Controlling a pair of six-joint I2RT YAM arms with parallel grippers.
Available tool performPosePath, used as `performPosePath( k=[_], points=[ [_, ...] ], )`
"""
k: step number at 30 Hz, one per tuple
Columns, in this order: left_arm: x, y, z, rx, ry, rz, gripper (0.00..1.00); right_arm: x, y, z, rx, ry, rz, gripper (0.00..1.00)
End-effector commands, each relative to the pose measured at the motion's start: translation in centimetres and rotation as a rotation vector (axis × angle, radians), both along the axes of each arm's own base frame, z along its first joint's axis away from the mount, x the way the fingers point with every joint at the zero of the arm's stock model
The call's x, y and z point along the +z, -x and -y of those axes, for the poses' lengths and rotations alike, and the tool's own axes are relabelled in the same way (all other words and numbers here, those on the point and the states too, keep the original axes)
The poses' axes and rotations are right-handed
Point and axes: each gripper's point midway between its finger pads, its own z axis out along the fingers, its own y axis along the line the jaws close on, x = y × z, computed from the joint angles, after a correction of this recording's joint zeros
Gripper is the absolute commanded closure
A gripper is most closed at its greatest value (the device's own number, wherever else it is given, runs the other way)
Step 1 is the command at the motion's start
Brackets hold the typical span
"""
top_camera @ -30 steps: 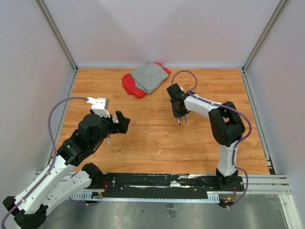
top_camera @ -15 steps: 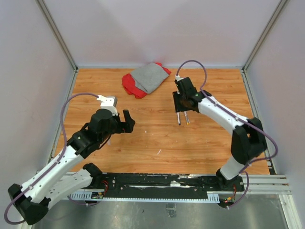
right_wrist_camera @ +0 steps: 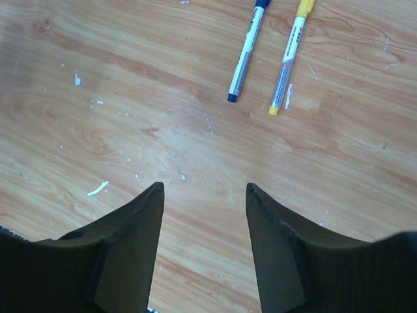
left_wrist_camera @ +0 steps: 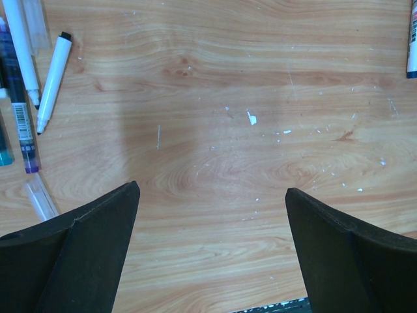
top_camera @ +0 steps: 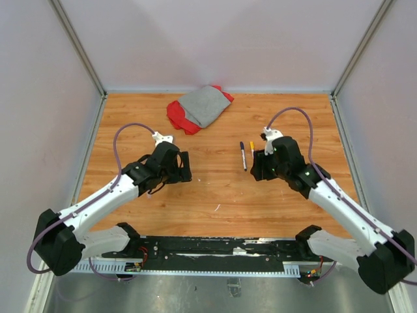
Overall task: Insert the pens into the pen caps
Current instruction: Pick up the pen from the center of the board.
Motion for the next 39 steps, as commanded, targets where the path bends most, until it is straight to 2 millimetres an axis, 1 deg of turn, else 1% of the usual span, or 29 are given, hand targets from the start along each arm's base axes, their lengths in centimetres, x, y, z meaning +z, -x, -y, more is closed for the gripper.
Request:
performPosePath(
  k=[1, 5, 9, 10, 12, 13, 14, 17, 20, 23, 26, 28, 33, 37, 39],
  points=[
    [1.4, -1.2, 0.8, 0.021, 0.04, 0.035, 0.0, 0.9, 1.2, 1.4, -0.042, -0.052, 0.07, 0.45],
    [1.7, -1.9, 0.7, -0.004, 0.015, 0.078, 0.0, -0.9, 2.6, 3.0, -0.11, -0.057, 0.058, 0.41],
    [2.4, -2.1, -0.1, 0.005, -0.026, 0.103, 0.0, -2.2, 3.7, 3.7, -0.129, -0.051, 0.03, 0.38],
    [2.5, -2.1, -0.4, 0.014, -0.036, 0.107, 0.0, -2.5, 4.0, 3.9, -0.134, -0.043, 0.02, 0.35],
    [2.8, -2.1, -0.9, 0.033, -0.037, 0.129, 0.0, -2.6, 4.5, 4.3, -0.129, -0.028, 0.006, 0.2],
    [3.1, -2.1, -1.1, 0.04, -0.029, 0.144, 0.0, -2.5, 4.8, 4.2, -0.117, -0.03, 0.005, 0.17],
    [3.4, -2.0, -1.2, 0.044, -0.019, 0.159, 0.0, -2.3, 5.0, 4.2, -0.109, -0.035, 0.009, 0.16],
    [4.3, -1.8, -1.4, 0.053, 0.02, 0.21, 0.0, -1.3, 5.3, 3.6, -0.06, -0.077, 0.056, 0.15],
    [4.7, -1.6, -2.1, 0.076, 0.044, 0.253, 0.0, -0.3, 5.7, 3.1, -0.032, -0.127, 0.085, 0.15],
    [4.9, -1.6, -2.7, 0.107, 0.05, 0.281, 0.0, -0.3, 6.1, 3.2, -0.035, -0.13, 0.076, 0.15],
    [4.8, -1.8, -3.6, 0.164, 0.034, 0.284, 0.0, -0.7, 6.6, 3.2, -0.023, -0.124, 0.054, 0.15],
    [4.6, -2.2, -4.3, 0.193, 0.027, 0.28, 0.01, -0.9, 6.8, 3.1, -0.014, -0.125, 0.044, 0.16],
    [3.7, -3.0, -5.8, 0.251, -0.012, 0.259, 0.1, -0.7, 6.8, 3.3, -0.018, -0.117, 0.045, 0.16],
    [2.6, -3.6, -7.1, 0.287, -0.012, 0.229, 0.15, -0.6, 6.8, 3.7, -0.033, -0.11, 0.057, 0.17],
    [1.9, -3.8, -8.0, 0.316, -0.002, 0.209, 0.2, -0.5, 6.8, 3.7, -0.034, -0.112, 0.06, 0.16]
  ],
)
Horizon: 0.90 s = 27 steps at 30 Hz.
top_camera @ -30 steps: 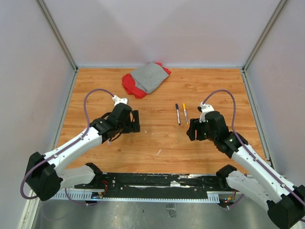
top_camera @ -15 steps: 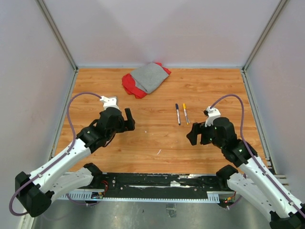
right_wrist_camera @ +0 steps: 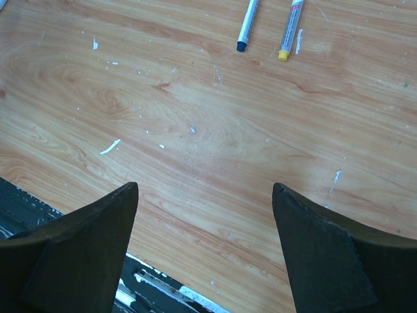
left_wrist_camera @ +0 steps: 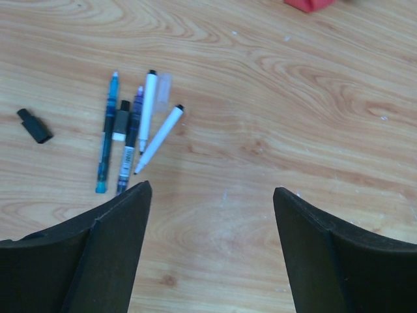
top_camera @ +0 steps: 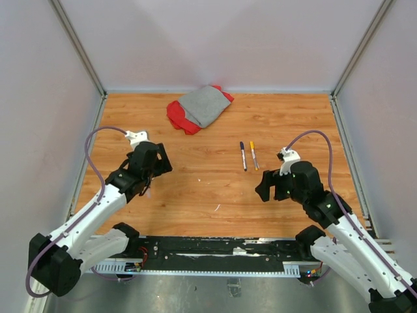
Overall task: Insert the pens into the pen caps
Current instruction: Pick up the pen from the center of the board.
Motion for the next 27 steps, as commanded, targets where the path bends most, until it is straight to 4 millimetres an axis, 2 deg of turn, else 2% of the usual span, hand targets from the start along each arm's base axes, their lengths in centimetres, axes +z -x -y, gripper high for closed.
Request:
performPosePath(
  k=[1, 7, 13, 21, 27],
  points=[
    [-1.0, -0.8, -1.6, 0.054, 0.034, -0.01, 0.21, -0.1, 0.0, 0.9, -0.023, 0.017, 0.004, 0.16],
    [-3.0, -0.8, -4.3, 0.132, 0.069, -0.065, 0.36, 0.1, 0.3, 0.7, -0.02, -0.005, 0.014, 0.17],
    [-5.5, -0.4, -6.5, 0.205, 0.048, -0.144, 0.39, 0.4, 0.4, 0.7, -0.012, -0.02, 0.033, 0.16],
    [-8.9, -0.2, -7.5, 0.257, 0.03, -0.22, 0.53, 0.0, 0.5, 0.5, -0.001, -0.021, 0.023, 0.16],
    [-10.2, -0.2, -8.9, 0.296, 0.009, -0.251, 0.57, -0.5, 0.6, 0.3, 0.005, -0.02, 0.008, 0.16]
  ],
)
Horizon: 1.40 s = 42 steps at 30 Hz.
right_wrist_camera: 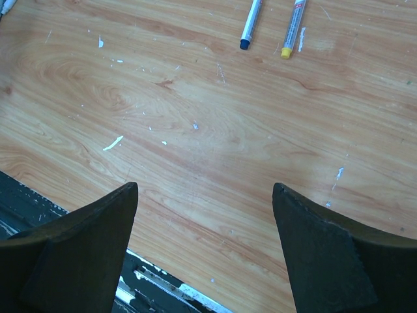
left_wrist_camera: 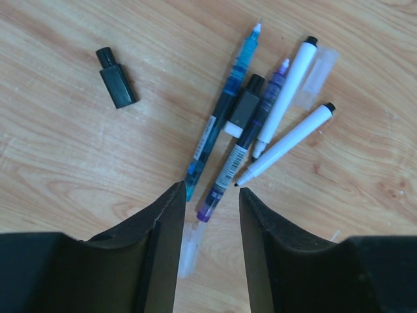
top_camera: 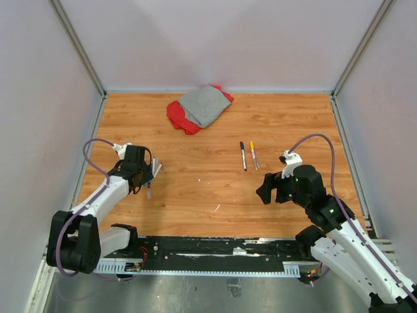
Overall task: Insert the pens into the pen caps
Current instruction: Pick up the pen from the center of the board.
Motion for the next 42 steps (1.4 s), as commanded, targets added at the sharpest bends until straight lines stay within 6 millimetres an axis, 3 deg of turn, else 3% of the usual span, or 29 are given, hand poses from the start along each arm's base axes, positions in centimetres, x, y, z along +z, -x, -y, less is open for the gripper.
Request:
performPosePath(
  k=[1, 13, 23, 42],
  points=[
    [-0.2, -0.9, -1.3, 0.043, -0.016, 0.025, 0.57, -0.5, -0.1, 0.1, -0.002, -0.003, -0.01, 0.16],
    [-1.0, -1.7, -1.8, 0.031, -0.001, 0.008, 0.54, -0.8, -0.1, -0.1, 0.006, -0.001, -0.024, 0.16],
    [-1.8, -1.8, -2.2, 0.031, -0.008, -0.043, 0.57, -0.8, 0.0, -0.2, 0.014, -0.004, -0.027, 0.16],
    [-2.7, -2.3, -2.4, 0.023, -0.001, -0.08, 0.82, -1.0, 0.0, -0.3, 0.016, -0.005, -0.037, 0.15]
  ],
)
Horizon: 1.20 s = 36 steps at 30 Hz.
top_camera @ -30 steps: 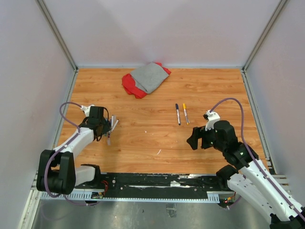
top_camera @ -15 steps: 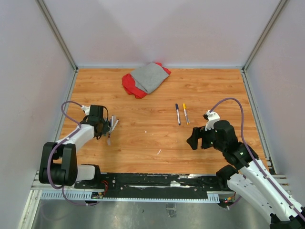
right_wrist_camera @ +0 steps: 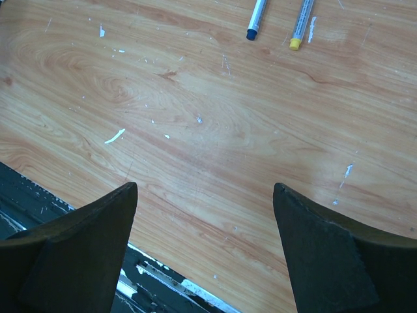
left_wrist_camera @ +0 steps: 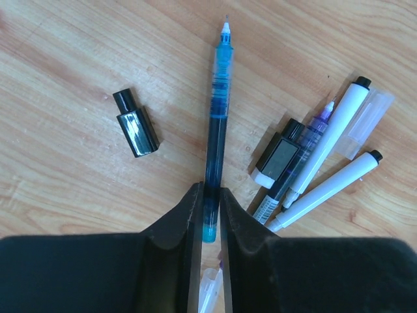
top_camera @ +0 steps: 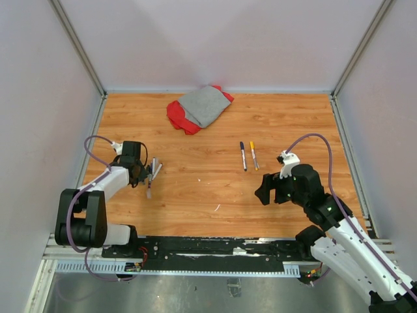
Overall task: Insert the pens into the pen caps
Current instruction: Pick up the pen from the center of the board, then place the pen at the center of the board.
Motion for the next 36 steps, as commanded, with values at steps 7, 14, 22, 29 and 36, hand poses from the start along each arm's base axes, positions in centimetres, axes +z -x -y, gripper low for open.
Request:
performPosePath(
  k=[7, 14, 22, 29, 36],
  points=[
    [0.0, -1.2, 0.2, -0.015, 0.015, 0.014, 0.97, -0.2, -0.2, 0.1, -0.005, -0.009, -0.002, 0.15],
    [2.0, -2.1, -0.3, -0.011, -0.011, 0.061, 0.99, -0.1, -0.2, 0.1, -0.006, -0.011, -0.002, 0.15],
    [6.2, -2.3, 1.0, -0.044, -0.029, 0.153, 0.99, -0.1, -0.1, 0.1, -0.006, -0.017, -0.001, 0.15],
    [7.2, -0.5, 8.8, -0.18, 0.049, 0.185, 0.99, -0.4, -0.2, 0.0, -0.012, -0.018, -0.004, 0.15],
    [5.1, 2.6, 17.1, -0.315, 0.105, 0.133, 1.0, -0.6, -0.2, -0.1, -0.01, -0.017, -0.02, 0.15]
  ],
)
